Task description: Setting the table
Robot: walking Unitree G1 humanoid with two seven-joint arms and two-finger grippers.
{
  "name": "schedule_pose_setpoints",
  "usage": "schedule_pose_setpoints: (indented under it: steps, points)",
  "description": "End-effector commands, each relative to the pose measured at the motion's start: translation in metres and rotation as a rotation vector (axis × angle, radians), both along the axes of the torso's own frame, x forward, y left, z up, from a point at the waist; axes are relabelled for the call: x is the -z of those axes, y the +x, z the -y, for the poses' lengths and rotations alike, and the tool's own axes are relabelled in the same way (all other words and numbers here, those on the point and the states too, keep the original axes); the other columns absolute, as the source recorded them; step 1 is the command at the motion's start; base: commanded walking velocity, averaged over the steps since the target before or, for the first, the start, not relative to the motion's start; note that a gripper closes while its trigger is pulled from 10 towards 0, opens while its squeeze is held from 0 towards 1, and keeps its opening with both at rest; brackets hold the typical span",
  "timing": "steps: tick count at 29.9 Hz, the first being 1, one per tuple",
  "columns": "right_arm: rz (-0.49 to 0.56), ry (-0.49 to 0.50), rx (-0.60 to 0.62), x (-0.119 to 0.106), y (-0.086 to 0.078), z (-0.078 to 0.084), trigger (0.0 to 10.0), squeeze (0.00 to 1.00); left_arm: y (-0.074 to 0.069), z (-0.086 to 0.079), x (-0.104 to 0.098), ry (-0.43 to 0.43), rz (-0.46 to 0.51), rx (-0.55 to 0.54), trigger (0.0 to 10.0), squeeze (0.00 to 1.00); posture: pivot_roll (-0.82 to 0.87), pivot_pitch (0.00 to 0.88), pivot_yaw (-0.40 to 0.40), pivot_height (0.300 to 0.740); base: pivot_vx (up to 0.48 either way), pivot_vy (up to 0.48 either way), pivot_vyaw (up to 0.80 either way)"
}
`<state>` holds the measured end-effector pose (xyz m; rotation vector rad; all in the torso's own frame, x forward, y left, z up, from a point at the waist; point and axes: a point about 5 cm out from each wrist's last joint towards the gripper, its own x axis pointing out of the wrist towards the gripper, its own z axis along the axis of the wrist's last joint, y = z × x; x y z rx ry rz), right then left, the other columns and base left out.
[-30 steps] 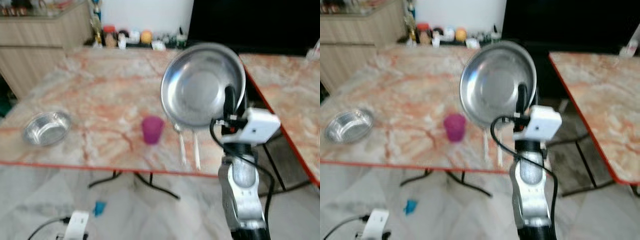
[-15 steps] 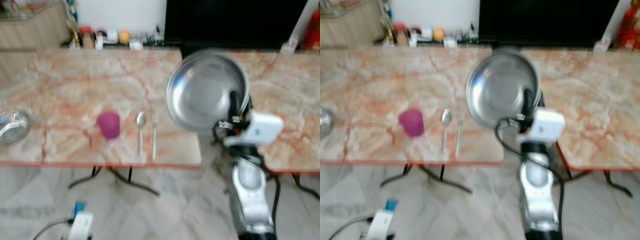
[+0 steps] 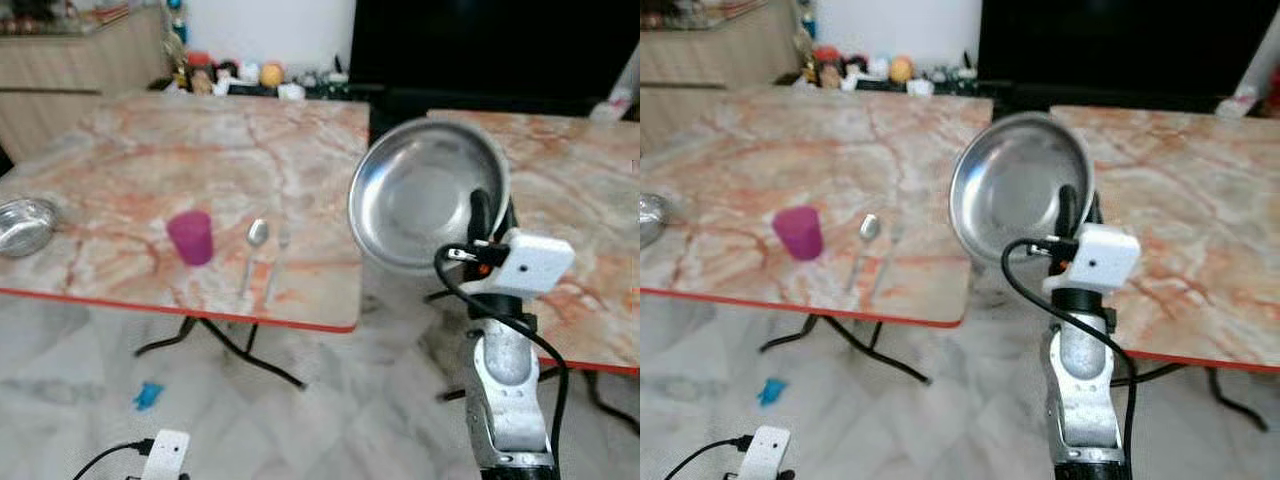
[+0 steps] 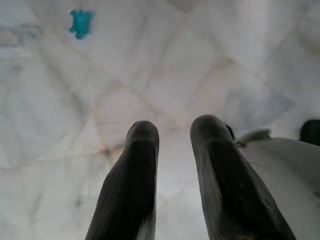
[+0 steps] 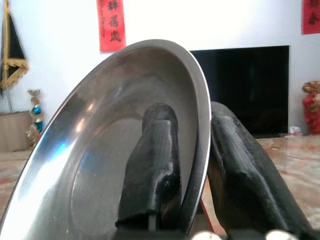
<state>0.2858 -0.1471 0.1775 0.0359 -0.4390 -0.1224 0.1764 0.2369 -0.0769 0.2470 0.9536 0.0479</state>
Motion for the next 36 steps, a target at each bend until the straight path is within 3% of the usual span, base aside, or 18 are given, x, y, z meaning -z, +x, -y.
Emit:
schedule_pose_setpoints:
  steps: [1,24,28,36]
  points:
    - [0.033,-0.002,-0.013,-0.008,0.001,-0.002,10.0,0.00,-0.001,-0.002,0.000,0.009,-0.006,0.009,10.0,0.00,0.06,0.000,-0.019,0.740,0.000,-0.304,0.00]
    - [0.001,0.012,-0.012,-0.003,0.003,0.000,10.0,0.00,-0.001,-0.001,0.000,0.009,-0.006,0.015,10.0,0.00,0.06,0.000,-0.020,0.740,0.000,-0.306,0.00]
    - [-0.013,0.075,0.023,0.000,0.002,0.008,10.0,0.00,-0.002,-0.001,0.001,0.008,-0.009,0.016,10.0,0.00,0.06,0.000,-0.018,0.740,0.000,-0.306,0.00]
    - [-0.017,0.079,0.024,0.001,0.002,0.007,10.0,0.00,-0.002,-0.001,0.001,0.009,-0.010,0.017,10.0,0.00,0.06,0.000,-0.015,0.740,0.000,-0.305,0.00]
